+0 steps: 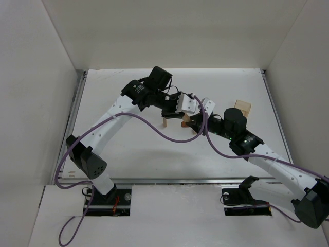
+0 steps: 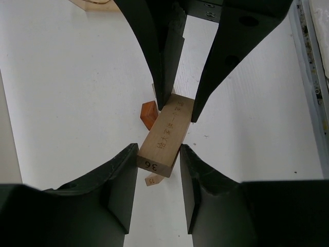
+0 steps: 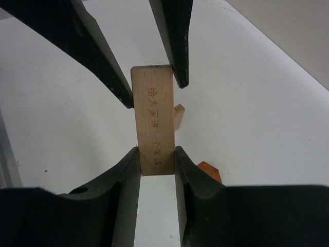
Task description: Build the wood block tower
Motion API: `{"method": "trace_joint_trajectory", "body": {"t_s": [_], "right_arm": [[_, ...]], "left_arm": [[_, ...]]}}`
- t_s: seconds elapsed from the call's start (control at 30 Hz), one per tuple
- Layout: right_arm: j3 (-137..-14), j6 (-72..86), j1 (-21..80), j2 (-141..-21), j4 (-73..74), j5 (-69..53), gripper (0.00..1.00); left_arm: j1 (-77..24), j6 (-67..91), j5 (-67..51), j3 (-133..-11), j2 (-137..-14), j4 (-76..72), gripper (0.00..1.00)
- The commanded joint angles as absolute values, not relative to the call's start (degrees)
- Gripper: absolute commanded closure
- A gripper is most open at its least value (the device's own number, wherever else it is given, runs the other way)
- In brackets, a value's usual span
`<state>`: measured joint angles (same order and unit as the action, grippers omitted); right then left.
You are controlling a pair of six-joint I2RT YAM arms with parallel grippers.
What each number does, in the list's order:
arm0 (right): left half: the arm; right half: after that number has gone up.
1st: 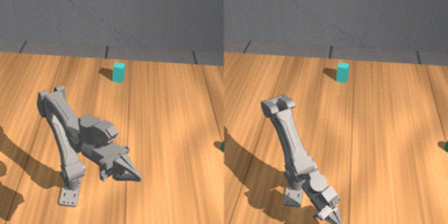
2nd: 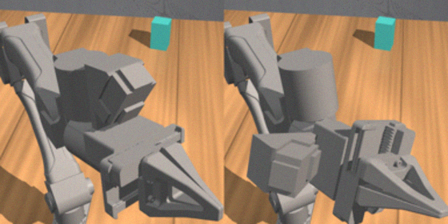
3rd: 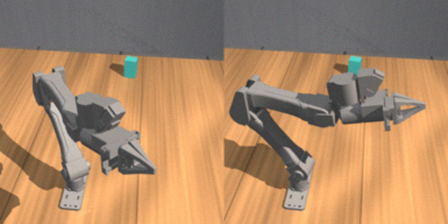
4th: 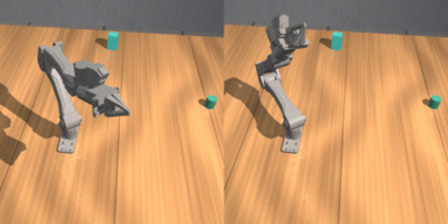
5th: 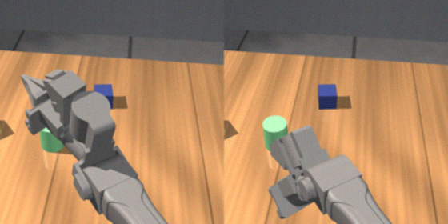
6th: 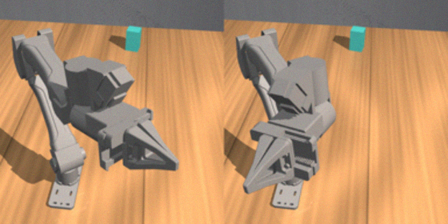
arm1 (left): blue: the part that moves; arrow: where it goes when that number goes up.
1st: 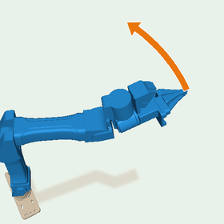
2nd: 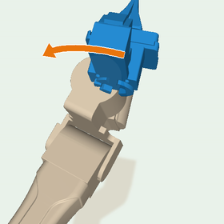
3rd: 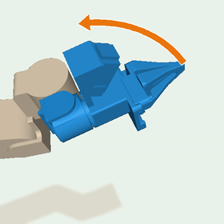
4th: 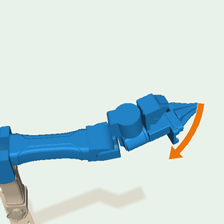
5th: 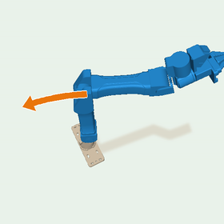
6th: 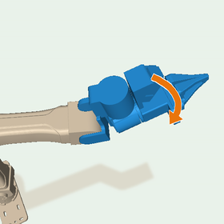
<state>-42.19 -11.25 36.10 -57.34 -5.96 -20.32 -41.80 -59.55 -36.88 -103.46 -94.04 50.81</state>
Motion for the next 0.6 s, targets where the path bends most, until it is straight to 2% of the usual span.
{"method": "trace_joint_trajectory", "body": {"t_s": [0.0,0.17,0.23,0.4,0.47,0.53,0.57], "right_arm": [[-42.80,-11.95,36.65,-56.69,-9.05,-19.95,1.00],[-43.41,-11.95,36.65,-57.92,-9.05,-19.95,1.00],[-43.42,-11.95,36.65,-58.44,-9.05,-19.95,1.00],[-43.95,-11.95,36.65,-58.97,-9.05,-19.95,0.99],[-43.95,-11.43,36.65,-58.97,-9.05,-18.81,0.79],[-44.47,-10.90,36.65,-59.59,-9.66,-18.03,0.55],[-44.47,-10.20,36.65,-59.59,-9.67,-17.15,0.35]], "left_arm": [[-42.01,-59.85,-38.85,-103.80,-93.60,51.50,0.70],[-42.54,-59.85,-39.37,-103.80,-93.60,51.50,0.85],[-42.54,-60.38,-39.38,-103.80,-93.60,52.21,0.98],[-42.54,-61.08,-38.77,-103.80,-93.60,54.93,1.00],[-42.54,-59.87,-37.18,-103.80,-94.21,54.93,1.00],[-42.54,-56.79,-33.68,-103.80,-94.74,54.93,1.00],[-42.54,-55.65,-32.18,-103.80,-94.75,54.15,1.00]]}}
